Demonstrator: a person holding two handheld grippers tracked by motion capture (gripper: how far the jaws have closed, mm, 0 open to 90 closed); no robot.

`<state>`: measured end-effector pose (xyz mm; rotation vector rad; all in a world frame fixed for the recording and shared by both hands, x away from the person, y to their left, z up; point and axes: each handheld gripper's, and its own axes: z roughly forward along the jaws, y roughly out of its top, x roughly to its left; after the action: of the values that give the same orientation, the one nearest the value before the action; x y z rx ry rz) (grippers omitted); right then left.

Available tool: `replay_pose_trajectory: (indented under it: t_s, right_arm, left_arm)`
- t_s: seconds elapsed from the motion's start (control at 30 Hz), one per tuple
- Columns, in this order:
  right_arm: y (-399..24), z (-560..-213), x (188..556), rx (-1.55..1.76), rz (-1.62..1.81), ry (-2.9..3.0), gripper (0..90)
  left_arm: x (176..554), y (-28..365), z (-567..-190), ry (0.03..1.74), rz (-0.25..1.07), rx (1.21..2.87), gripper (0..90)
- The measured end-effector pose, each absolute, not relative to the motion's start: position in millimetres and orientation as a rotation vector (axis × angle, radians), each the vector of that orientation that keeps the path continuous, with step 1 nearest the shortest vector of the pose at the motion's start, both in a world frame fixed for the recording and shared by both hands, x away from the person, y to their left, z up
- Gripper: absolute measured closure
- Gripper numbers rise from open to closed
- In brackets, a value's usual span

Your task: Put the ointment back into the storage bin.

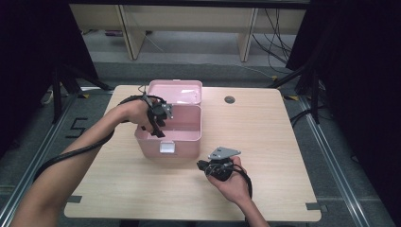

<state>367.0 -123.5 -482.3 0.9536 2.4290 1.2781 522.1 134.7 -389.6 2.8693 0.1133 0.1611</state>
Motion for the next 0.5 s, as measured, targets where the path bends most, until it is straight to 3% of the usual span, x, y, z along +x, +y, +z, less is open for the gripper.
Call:
replay_pose_trajectory:
  t_s: [0.5]
  right_arm:
    - [-122,-481,365,1.000,1.296,2.433,83.8]
  left_arm:
    - [507,157,-375,0.309,0.293,2.672,39.7]
